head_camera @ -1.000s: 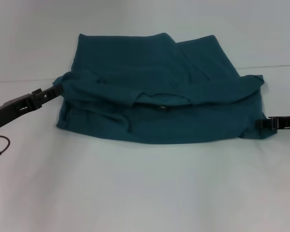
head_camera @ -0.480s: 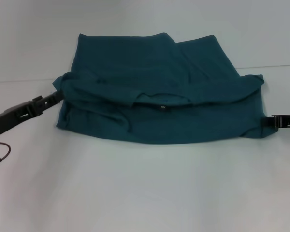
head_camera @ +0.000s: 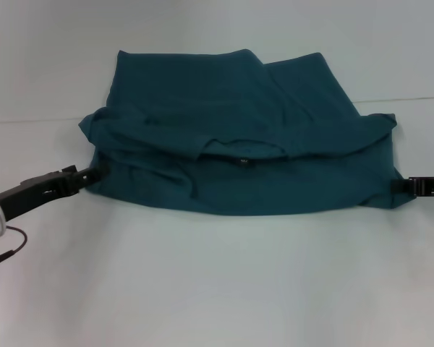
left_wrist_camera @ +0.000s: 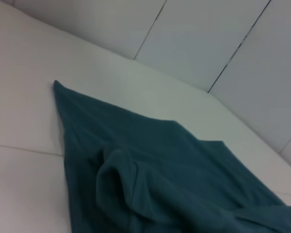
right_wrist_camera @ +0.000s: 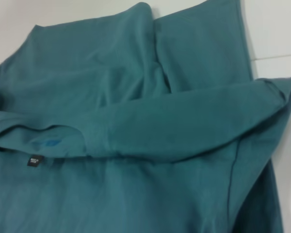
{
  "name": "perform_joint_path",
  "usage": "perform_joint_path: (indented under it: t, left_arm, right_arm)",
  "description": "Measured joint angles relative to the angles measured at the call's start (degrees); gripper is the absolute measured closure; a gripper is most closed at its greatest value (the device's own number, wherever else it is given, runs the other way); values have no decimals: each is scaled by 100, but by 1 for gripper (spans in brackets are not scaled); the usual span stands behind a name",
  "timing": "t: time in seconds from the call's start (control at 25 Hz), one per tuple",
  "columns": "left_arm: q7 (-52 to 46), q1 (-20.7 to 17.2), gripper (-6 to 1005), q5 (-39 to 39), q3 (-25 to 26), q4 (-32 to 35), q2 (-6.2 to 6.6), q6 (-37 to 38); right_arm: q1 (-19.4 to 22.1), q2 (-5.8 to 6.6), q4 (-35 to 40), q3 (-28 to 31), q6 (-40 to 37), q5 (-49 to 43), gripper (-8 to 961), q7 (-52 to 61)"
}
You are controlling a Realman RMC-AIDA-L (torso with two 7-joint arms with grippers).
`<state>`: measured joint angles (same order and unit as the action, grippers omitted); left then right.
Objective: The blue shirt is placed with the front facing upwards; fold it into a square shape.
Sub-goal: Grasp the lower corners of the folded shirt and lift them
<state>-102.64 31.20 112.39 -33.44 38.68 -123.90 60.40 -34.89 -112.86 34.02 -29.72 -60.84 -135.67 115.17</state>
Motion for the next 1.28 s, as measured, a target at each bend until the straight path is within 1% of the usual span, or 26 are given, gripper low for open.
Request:
perform_joint_path:
  t: [0.08,0.2,0.36,0.56,0.84,1.04,1.28]
  left_arm:
    - [8,55,146,2,-114,-38,-1,-176]
    - [17,125,146,4,-196,-71,-2,-286]
    - [88,183,146,6,-294,-100,-2,-419]
    - [92,232,146,-24,-545,-162,-10,-778]
    - [134,367,147,-7,-923,-351,-11,-1556]
    - [148,463,147,8,-1144,-484,-11,-1969]
    - [155,539,147,10,-1176,-558,-11,-2054]
  right_arm:
    - [64,6,1,1,-100,158,922,-74]
    - [162,47,34,2,-287,383,921,-154]
    - [255,70,135,1,-393,457,921,-168]
    - [272,97,154,-7,-417,454,921,-176]
    - [228,99,159,0,-430,458,922,-179]
    - [195,58,178,-5,-451,461,922,-241]
    - [237,-54,396,1,-474,471,922,-325]
